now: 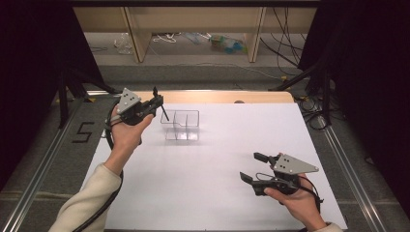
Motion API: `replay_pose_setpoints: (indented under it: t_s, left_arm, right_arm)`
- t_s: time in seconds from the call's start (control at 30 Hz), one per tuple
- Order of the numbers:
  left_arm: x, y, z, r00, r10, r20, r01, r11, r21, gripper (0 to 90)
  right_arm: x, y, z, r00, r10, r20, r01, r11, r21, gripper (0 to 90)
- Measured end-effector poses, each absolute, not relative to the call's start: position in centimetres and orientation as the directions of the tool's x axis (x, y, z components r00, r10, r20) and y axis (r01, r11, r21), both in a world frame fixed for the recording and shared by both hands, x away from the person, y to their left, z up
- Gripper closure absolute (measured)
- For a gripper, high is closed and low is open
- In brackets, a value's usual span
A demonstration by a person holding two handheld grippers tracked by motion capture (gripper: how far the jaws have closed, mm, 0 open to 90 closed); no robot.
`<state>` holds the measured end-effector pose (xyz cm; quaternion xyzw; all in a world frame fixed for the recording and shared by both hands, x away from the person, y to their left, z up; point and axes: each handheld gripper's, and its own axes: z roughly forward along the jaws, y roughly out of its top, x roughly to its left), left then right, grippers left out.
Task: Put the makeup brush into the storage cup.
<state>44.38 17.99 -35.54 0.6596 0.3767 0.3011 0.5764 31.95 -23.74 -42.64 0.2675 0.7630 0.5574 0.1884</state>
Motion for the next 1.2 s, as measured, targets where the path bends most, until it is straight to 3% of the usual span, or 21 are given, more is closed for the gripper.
replay_pose_setpoints:
  t_s: [1.2]
  left_arm:
    - [45.14, 17.72, -36.06, 0.523, 0.852, -0.029, 0.148, -0.057, 0.987, 85.0]
  right_arm:
    - [31.96, -23.74, -42.67, -0.785, 0.619, 0.009, 0.199, 0.238, 0.951, 19.7]
